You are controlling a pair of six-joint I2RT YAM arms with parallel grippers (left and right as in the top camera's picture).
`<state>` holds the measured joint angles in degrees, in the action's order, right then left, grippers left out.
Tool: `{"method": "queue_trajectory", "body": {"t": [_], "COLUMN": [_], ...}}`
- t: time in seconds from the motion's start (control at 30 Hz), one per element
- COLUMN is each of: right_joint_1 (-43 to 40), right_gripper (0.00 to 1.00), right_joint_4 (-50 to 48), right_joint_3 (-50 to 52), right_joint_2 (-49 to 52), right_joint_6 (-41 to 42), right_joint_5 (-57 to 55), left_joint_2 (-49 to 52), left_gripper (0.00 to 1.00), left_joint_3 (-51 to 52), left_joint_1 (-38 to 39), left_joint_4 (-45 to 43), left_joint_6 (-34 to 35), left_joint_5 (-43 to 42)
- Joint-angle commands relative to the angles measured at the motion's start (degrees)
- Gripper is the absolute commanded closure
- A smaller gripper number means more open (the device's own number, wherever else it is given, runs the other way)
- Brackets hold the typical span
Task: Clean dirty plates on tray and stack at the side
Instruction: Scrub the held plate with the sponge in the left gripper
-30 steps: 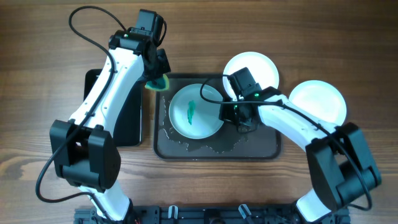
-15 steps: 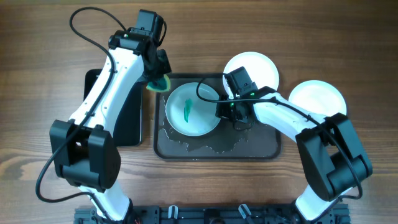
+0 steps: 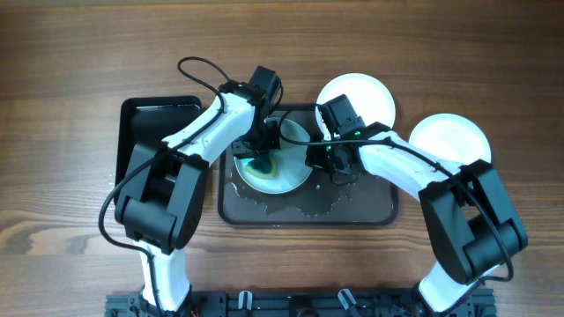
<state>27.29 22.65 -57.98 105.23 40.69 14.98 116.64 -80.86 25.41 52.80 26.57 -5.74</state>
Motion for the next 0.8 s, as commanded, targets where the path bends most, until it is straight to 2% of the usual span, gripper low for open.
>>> {"method": "queue_trajectory", "body": {"t": [0.0, 0.03, 0.07, 0.1, 0.13, 0.2, 0.23, 0.33, 0.4, 0.47, 0.5, 0.57, 0.63, 0.7, 0.77], "right_joint_1": [-0.2, -0.2, -0.2, -0.2, -0.2, -0.2, -0.2, -0.2, -0.2, -0.2, -0.2, -0.3, -0.5, -0.9, -1.0], "right_gripper": [0.96, 0.95, 0.96, 0.96, 0.96, 0.96, 0.96, 0.96, 0.96, 0.96, 0.96, 0.96, 0.96, 0.96, 0.96], "right_joint_4": [-0.1, -0.2, -0.3, -0.3, -0.2, -0.1, -0.1, 0.0, 0.0, -0.1, -0.1, -0.1, -0.3, -0.4, -0.3], "right_joint_3": [-1.1, -1.1, -1.1, -1.1, -1.1, -1.1, -1.1, -1.1, -1.1, -1.0, -1.1, -1.1, -1.1, -1.1, -1.1], "right_joint_2": [1.4, 1.4, 1.4, 1.4, 1.4, 1.4, 1.4, 1.4, 1.4, 1.4, 1.4, 1.4, 1.4, 1.4, 1.4], "right_joint_6": [-0.2, -0.2, -0.2, -0.2, -0.3, -0.3, -0.3, -0.3, -0.2, -0.2, -0.2, -0.2, -0.2, -0.2, -0.2], "right_joint_5": [1.0, 1.2, 1.4, 1.4, 1.4, 1.4, 1.4, 1.4, 1.4, 1.5, 1.6, 1.6, 1.9, 2.4, 2.7], "left_joint_2": [2.6, 2.6, 2.6, 2.6, 2.6, 2.6, 2.6, 2.6, 2.6, 2.6, 2.6, 2.6, 2.6, 2.6, 2.6], "left_gripper": [0.96, 0.96, 0.96, 0.96, 0.96, 0.96, 0.96, 0.96, 0.96, 0.96, 0.96, 0.96, 0.96, 0.96, 0.96], "left_joint_3": [1.4, 1.4, 1.4, 1.4, 1.4, 1.4, 1.4, 1.4, 1.4, 1.4, 1.4, 1.4, 1.4, 1.4, 1.4], "left_joint_1": [0.0, 0.0, 0.0, -0.3, -0.5, -0.9, -0.9, -0.9, -0.9, -0.8, -0.5, -0.4, -0.4, -0.4, -0.4], "left_joint_4": [-1.4, -2.3, -7.2, -9.7, -10.8, -11.7, -11.4, -7.4, -4.2, -1.1, 0.3, 1.8, 3.2, 3.4, 2.0], "left_joint_6": [-8.1, -12.2, -17.1, -16.0, -13.7, -7.1, -3.5, 4.2, 5.6, 4.7, -1.1, -7.8, -17.2, -25.4, -26.6], "left_joint_5": [-15.8, -23.2, -30.4, -27.6, -23.6, -6.8, 4.2, 25.1, 29.2, 25.8, 18.4, 6.7, -11.1, -24.7, -27.9]}}
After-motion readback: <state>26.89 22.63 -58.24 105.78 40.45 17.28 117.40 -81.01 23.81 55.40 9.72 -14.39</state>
